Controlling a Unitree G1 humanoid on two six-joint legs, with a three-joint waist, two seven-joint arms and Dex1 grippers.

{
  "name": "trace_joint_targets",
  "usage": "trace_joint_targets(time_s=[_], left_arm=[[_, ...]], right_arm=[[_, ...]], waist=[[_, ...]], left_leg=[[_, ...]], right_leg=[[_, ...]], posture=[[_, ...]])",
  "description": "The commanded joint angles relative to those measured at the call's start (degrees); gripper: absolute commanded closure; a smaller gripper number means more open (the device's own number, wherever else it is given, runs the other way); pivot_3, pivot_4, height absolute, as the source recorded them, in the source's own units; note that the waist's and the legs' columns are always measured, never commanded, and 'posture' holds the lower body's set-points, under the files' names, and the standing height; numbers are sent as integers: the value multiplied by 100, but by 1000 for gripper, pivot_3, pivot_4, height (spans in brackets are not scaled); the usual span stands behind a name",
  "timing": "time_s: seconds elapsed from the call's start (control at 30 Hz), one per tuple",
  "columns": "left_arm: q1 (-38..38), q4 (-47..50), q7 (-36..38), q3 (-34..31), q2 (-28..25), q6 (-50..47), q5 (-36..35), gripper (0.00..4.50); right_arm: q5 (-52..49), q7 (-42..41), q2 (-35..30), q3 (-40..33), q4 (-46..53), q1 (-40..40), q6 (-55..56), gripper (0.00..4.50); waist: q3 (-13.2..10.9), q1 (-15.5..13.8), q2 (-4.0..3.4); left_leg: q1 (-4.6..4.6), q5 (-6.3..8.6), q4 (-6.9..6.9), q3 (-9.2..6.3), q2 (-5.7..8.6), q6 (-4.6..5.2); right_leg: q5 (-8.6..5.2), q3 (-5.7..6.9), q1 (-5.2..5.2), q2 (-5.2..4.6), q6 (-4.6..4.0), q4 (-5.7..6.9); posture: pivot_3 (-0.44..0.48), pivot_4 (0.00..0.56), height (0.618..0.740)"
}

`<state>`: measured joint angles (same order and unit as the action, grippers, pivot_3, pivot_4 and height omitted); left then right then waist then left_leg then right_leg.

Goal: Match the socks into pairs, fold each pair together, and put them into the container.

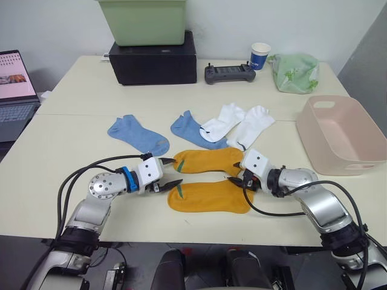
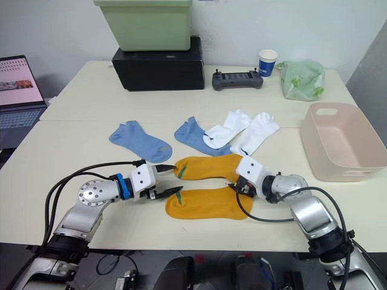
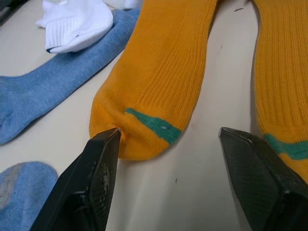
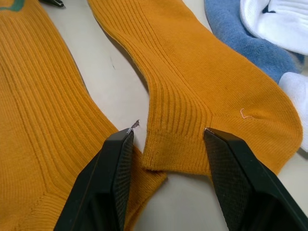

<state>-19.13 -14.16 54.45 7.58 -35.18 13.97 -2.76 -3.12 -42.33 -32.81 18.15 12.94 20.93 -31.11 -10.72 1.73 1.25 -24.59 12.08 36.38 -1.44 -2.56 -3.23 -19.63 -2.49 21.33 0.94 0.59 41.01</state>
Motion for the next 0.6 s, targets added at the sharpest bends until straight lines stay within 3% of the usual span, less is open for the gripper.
trace_joint_targets(time_s=[0.03,0.07,0.23,0.27,0.37,0.6], left_arm=[[-212,-458,-61,183,100,344,271,1478],[-250,-560,-60,205,88,424,318,1641],[-359,-739,-13,232,102,555,296,3267],[-376,-765,-2,243,103,589,302,3562],[-427,-827,-57,233,142,621,297,4480],[-405,-641,72,141,70,630,113,4480]], right_arm=[[241,1,1,92,-155,118,413,2393],[236,32,58,55,-217,148,437,2578],[174,-59,118,-49,-230,240,542,4360],[152,-99,103,-75,-223,261,576,4500],[130,-225,56,-94,-228,308,685,4500],[64,-467,-30,-263,-265,630,823,4500]], waist=[[0,-8,1],[1,-8,1],[1,-4,1],[1,-4,1],[1,-4,0],[1,-4,0]], left_leg=[[0,0,2,1,2,0],[0,0,3,2,3,0],[0,0,3,-1,-1,0],[0,0,3,-1,-2,0],[1,0,3,0,-1,0],[1,0,4,0,-1,0]], right_leg=[[0,1,-1,0,0,-1],[0,1,-2,0,0,-1],[0,1,-2,0,0,3],[0,1,-2,0,0,3],[0,3,-1,0,0,5],[0,6,-2,0,0,5]], posture=[[0,150,740],[0,150,740],[0,150,740],[0,150,740],[0,150,740],[0,150,740]])
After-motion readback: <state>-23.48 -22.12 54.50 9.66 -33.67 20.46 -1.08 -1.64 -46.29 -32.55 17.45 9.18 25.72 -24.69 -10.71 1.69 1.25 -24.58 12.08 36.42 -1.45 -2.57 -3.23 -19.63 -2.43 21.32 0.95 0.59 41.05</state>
